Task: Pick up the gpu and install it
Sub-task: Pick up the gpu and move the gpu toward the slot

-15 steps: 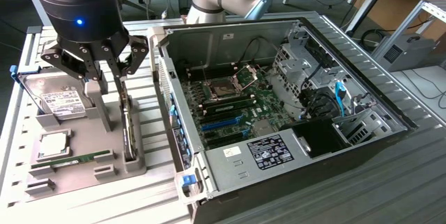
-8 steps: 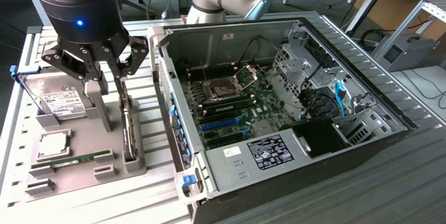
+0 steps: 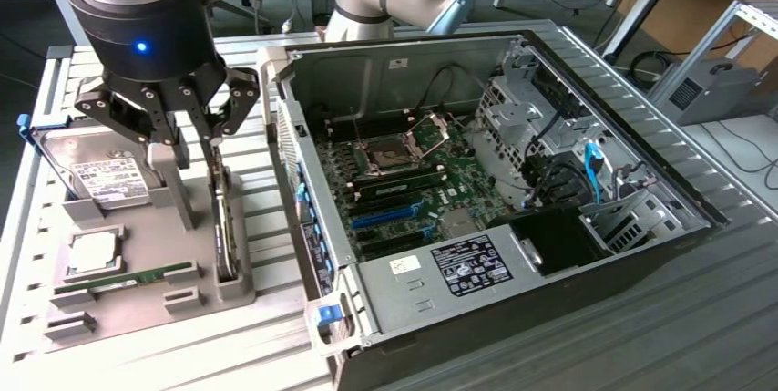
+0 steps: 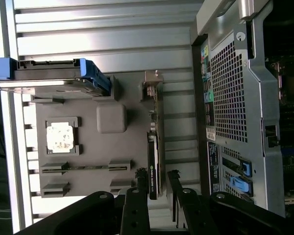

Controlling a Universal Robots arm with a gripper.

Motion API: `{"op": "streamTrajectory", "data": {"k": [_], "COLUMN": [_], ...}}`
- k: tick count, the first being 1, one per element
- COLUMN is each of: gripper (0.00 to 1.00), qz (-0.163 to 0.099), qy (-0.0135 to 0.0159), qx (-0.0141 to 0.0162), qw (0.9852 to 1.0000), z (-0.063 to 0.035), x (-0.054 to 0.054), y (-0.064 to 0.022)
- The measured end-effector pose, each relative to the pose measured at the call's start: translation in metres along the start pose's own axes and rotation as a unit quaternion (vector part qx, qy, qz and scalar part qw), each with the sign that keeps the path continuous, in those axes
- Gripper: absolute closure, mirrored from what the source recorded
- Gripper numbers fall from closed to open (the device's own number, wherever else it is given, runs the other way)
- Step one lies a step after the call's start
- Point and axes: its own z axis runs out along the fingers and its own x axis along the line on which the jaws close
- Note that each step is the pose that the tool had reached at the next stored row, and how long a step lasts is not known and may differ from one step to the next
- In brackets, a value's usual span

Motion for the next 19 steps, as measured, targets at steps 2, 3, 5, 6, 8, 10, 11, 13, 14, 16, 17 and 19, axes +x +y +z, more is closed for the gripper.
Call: {"op": "streamTrajectory", "data": {"k": [2, 3, 5, 6, 8, 10, 11, 13, 14, 16, 17, 19], "gripper": [0.70, 0.70, 0.70, 0.70, 0.70, 0.70, 0.70, 0.70, 0.70, 0.70, 0.70, 0.70], "qz": [0.000, 0.000, 0.000, 0.000, 0.000, 0.000, 0.000, 0.000, 0.000, 0.000, 0.000, 0.000], "qy": [0.0000, 0.0000, -0.0001, 0.0000, 0.0000, 0.0000, 0.0000, 0.0000, 0.0000, 0.0001, 0.0001, 0.0000], "qx": [0.0000, 0.0000, -0.0001, -0.0001, -0.0001, -0.0002, -0.0002, -0.0003, -0.0004, -0.0003, -0.0003, -0.0004], "qw": [1.0000, 1.0000, 1.0000, 1.0000, 1.0000, 1.0000, 1.0000, 1.0000, 1.0000, 1.0000, 1.0000, 1.0000], "z": [0.0000, 0.0003, 0.0011, 0.0014, 0.0022, 0.0040, 0.0046, 0.0062, 0.0068, 0.0070, 0.0070, 0.0072], "x": [0.0000, 0.0000, 0.0000, 0.0000, 0.0000, 0.0001, 0.0001, 0.0001, 0.0001, 0.0002, 0.0002, 0.0002], "y": [0.0000, 0.0000, -0.0001, -0.0001, -0.0001, -0.0002, -0.0002, -0.0003, -0.0003, -0.0003, -0.0003, -0.0003]}}
